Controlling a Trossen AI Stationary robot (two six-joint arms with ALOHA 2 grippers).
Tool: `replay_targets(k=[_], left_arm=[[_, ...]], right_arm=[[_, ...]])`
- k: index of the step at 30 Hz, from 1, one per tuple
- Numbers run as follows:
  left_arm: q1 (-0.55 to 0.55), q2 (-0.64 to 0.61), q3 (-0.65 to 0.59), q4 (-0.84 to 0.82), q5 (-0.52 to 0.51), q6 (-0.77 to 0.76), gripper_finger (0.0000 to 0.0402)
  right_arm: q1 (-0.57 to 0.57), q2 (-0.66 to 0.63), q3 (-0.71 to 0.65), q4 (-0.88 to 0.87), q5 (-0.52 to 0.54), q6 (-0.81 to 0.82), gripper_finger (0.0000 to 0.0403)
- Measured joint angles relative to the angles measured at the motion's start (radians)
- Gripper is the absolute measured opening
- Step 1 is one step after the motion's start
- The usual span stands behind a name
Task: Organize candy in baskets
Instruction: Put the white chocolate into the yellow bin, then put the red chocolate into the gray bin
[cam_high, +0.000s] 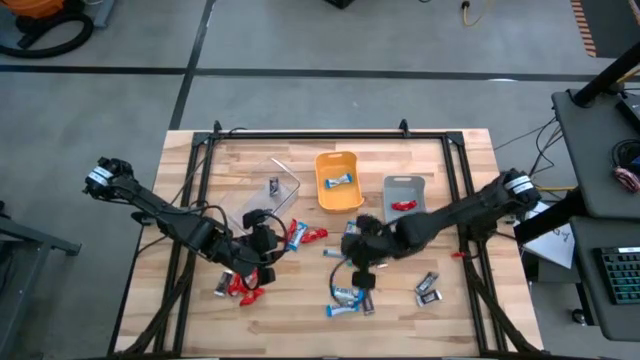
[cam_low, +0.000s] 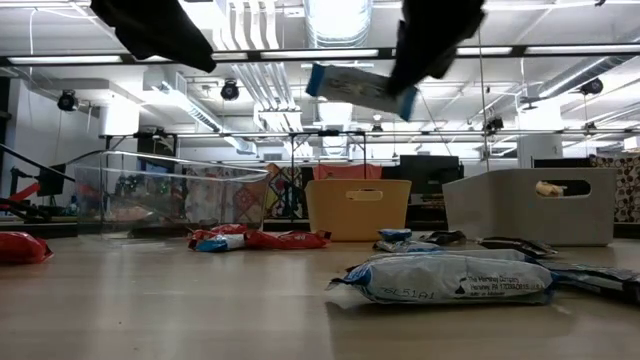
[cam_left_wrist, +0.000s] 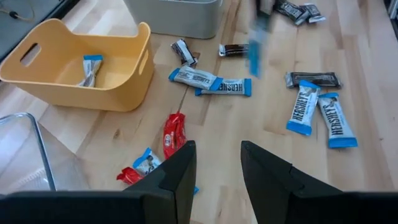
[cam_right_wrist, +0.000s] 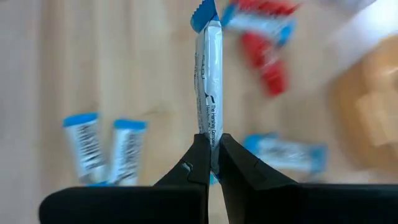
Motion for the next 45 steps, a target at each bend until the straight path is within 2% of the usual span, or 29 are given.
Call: replay_targets(k=[10, 18, 21, 25, 38, 45], left_arm=[[0.000, 0.000, 0.000, 0.005, -0.001, -0.029, 0.0111], [0.000, 0.000, 0.000, 0.007, -0.001, -0.029, 0.0111], [0.000, 0.000, 0.000, 0.007, -0.002, -0.029, 0.0111], [0.000, 0.000, 0.000, 0.007, -0.024, -0.018, 0.0111], [0.000, 0.000, 0.000, 0.007, -0.034, -0.011, 0.0111], [-0.015, 0.000, -0.001, 0.006, 0.038, -0.068, 0.0111]], right_arm=[[-0.265, -0.032, 0.000, -0.003, 0.171, -0.453, 0.0013], [-0.493, 0.040, -0.001, 0.008, 0.172, -0.668, 0.0013], [-0.551, 0.071, -0.001, 0.012, 0.161, -0.684, 0.0013], [-0.592, 0.089, -0.001, 0.026, 0.093, -0.685, 0.0013], [-0.595, 0.092, 0.003, 0.081, 0.086, -0.654, 0.0089], [-0.584, 0.014, 0.004, -0.014, 0.060, -0.540, 0.0091]])
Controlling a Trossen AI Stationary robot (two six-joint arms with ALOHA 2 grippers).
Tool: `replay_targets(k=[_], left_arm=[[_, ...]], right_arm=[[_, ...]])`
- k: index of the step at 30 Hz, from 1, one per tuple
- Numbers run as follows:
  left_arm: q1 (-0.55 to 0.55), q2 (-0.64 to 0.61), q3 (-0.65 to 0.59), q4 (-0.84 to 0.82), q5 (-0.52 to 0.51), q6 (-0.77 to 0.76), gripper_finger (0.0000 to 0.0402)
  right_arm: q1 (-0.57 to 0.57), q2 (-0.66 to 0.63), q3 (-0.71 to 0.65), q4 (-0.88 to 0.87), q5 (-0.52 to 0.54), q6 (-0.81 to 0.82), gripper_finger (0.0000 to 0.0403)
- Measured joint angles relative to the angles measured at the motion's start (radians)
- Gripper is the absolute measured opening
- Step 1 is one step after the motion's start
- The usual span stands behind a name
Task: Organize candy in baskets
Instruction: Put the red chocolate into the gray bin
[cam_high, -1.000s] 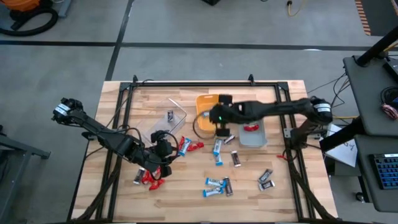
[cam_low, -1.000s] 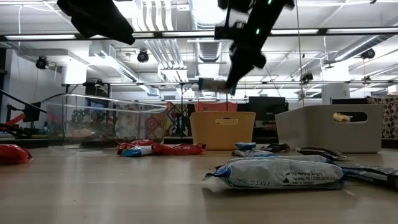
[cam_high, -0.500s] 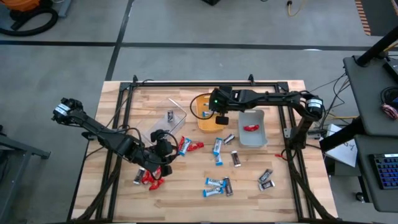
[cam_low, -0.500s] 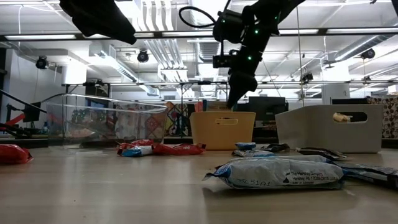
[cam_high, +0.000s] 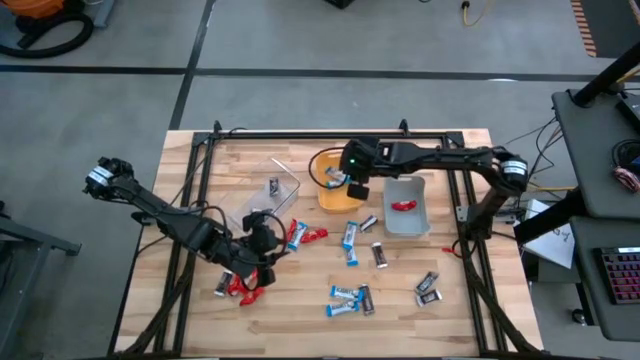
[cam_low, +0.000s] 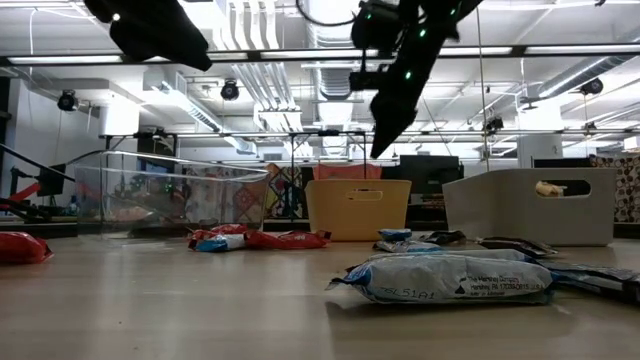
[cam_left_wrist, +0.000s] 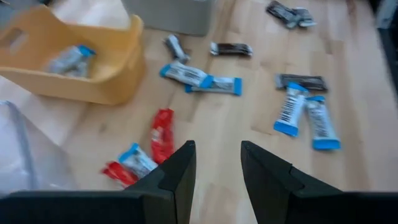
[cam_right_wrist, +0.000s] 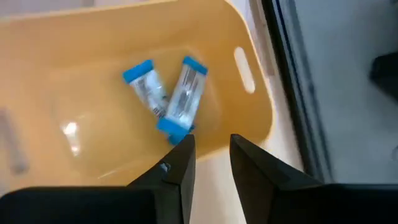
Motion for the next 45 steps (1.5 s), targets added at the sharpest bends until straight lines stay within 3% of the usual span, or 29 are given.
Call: replay_targets(k=[6, 8, 21, 26, 30, 36, 45], left_arm=[[-0.045, 0.000, 0.000, 0.000, 0.068, -0.111, 0.0111], [-0.064, 0.000, 0.000, -0.001, 0.089, -0.159, 0.0111], [-0.165, 0.021, 0.000, -0.081, 0.226, -0.555, 0.0111], [-0.185, 0.103, 0.000, -0.109, 0.326, -0.653, 0.0111], [-0.185, 0.174, 0.014, -0.215, 0.390, -0.718, 0.0111], [-0.182, 0.274, 0.104, -0.487, 0.378, -0.812, 0.0111], [-0.168, 0.383, 0.144, -0.534, 0.345, -0.777, 0.0121]], right_arm=[[0.056, -0.118, -0.013, -0.056, -0.209, 0.144, 0.0093], [0.097, -0.153, -0.024, -0.057, -0.236, 0.179, 0.0092], [0.430, -0.235, -0.082, -0.048, -0.229, 0.381, 0.0085], [0.514, -0.212, -0.087, -0.047, -0.155, 0.415, 0.0085], [0.550, -0.211, -0.088, -0.043, -0.120, 0.417, 0.0082], [0.555, -0.212, -0.088, -0.035, -0.100, 0.418, 0.0086], [0.555, -0.212, -0.088, -0.024, -0.095, 0.417, 0.0082]])
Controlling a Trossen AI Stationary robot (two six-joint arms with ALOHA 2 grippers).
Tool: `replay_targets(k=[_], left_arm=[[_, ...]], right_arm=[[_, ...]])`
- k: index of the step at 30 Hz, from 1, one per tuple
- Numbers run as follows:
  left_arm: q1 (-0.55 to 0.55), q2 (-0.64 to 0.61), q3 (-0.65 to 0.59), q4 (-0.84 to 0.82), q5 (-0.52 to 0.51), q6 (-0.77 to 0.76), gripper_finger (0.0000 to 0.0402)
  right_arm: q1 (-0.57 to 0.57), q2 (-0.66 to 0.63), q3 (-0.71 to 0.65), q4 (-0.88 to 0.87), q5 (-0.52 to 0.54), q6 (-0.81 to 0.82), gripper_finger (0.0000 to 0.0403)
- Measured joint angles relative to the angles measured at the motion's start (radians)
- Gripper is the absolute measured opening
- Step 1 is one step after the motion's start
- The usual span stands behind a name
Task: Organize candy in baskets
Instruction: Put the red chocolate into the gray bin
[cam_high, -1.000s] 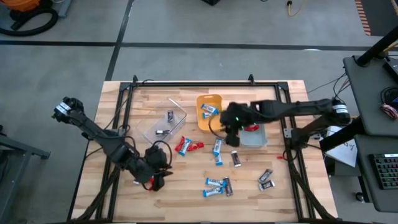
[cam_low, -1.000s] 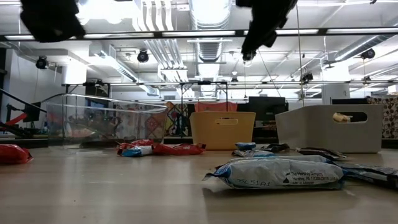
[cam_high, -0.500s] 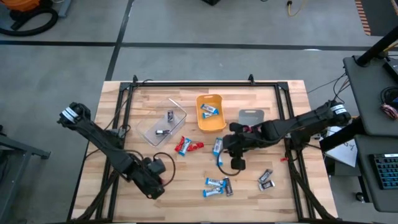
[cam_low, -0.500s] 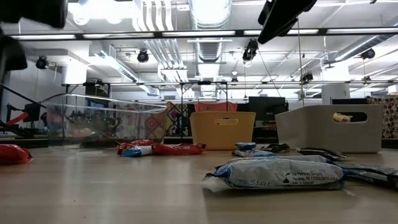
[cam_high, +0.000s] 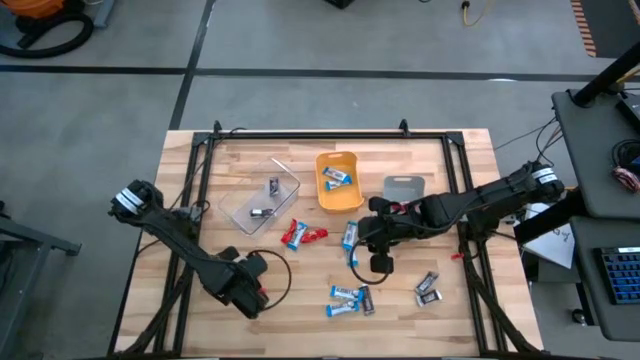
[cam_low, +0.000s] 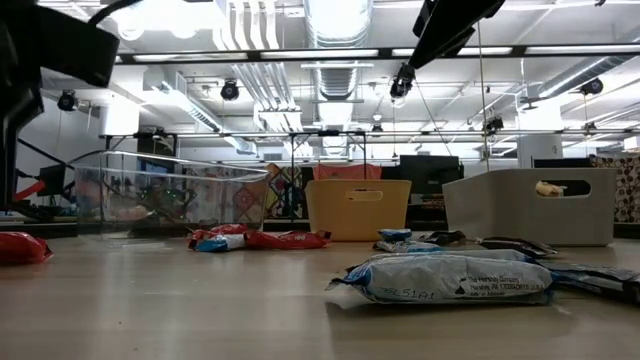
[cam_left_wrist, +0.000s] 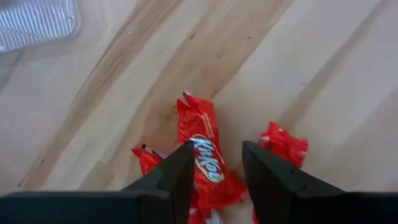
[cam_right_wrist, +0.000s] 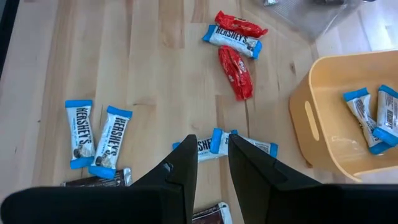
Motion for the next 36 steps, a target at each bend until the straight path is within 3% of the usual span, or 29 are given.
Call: replay_targets(k=[6, 18, 23, 30, 36], left_arm=[[0.021, 0.047, 0.000, 0.000, -0.006, 0.009, 0.0138], [0.049, 0.117, 0.000, 0.009, -0.008, 0.047, 0.0135], [0.049, 0.119, -0.001, 0.011, -0.008, 0.050, 0.0106], [0.049, 0.119, -0.001, 0.012, -0.008, 0.050, 0.0012], [0.049, 0.112, 0.012, 0.014, -0.008, 0.079, 0.0006]], right_arm=[[0.000, 0.000, 0.000, 0.003, 0.000, 0.000, 0.0082], [0.000, 0.000, 0.000, 0.006, 0.000, 0.001, 0.0082], [0.000, 0.000, 0.000, 0.008, 0.000, 0.000, 0.0082], [0.000, 0.000, -0.005, 0.027, 0.000, -0.002, 0.0082], [0.005, 0.000, -0.005, 0.026, -0.001, -0.004, 0.0082]])
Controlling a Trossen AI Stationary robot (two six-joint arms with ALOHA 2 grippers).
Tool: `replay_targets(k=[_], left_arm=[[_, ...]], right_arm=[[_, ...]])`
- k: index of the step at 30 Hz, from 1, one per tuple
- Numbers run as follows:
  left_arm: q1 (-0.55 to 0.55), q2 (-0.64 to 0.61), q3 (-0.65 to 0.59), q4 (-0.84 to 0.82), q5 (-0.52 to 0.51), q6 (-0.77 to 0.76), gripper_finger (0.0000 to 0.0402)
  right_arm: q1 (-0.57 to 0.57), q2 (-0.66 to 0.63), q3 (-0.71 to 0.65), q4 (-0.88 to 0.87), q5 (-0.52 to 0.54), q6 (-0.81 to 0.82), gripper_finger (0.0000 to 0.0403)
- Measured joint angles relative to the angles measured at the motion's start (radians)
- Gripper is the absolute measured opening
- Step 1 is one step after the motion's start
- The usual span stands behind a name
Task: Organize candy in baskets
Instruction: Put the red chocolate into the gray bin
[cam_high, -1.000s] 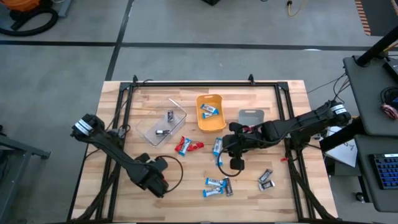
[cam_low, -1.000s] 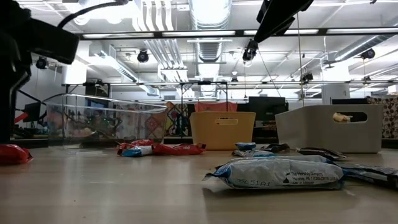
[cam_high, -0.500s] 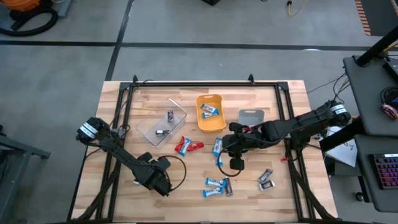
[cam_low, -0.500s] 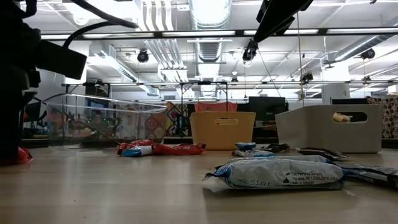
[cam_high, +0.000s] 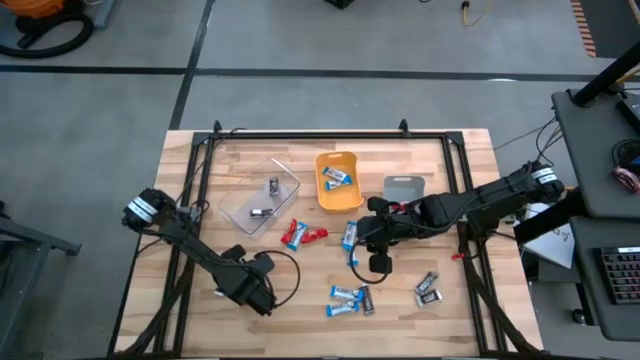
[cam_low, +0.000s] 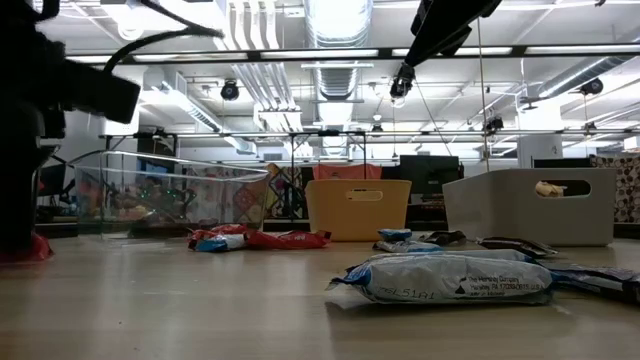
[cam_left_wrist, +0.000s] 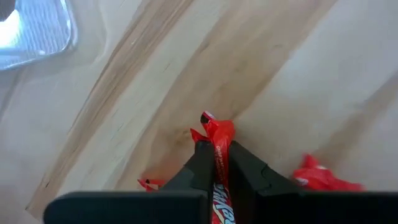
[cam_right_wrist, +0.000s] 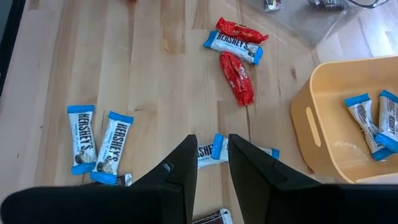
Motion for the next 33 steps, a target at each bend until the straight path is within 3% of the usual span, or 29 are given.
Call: replay_targets(k=[5, 12, 16, 22, 27, 33], left_arm=[[-0.002, -0.046, 0.079, -0.013, -0.061, 0.102, 0.0003], [-0.003, -0.132, 0.235, 0.059, -0.383, 0.425, 0.0002], [-0.002, -0.182, 0.239, 0.301, -0.486, 0.732, 0.0002], [0.001, -0.237, 0.069, 0.798, -0.497, 1.133, 0.0002], [0.037, -0.250, -0.071, 1.157, -0.498, 1.284, 0.0001], [0.103, -0.243, -0.180, 1.408, -0.499, 1.308, 0.0001]], right_arm=[[0.039, -0.006, -0.001, 0.000, -0.001, -0.033, 0.0082], [0.111, -0.007, -0.060, 0.161, 0.001, -0.107, 0.0082], [0.139, -0.011, -0.148, 0.335, 0.031, -0.143, 0.0082], [0.166, -0.006, -0.317, 0.726, 0.130, -0.220, 0.0082], [0.166, 0.030, -0.414, 1.072, 0.130, -0.293, 0.0082], [0.162, 0.062, -0.416, 1.145, 0.130, -0.273, 0.0100]])
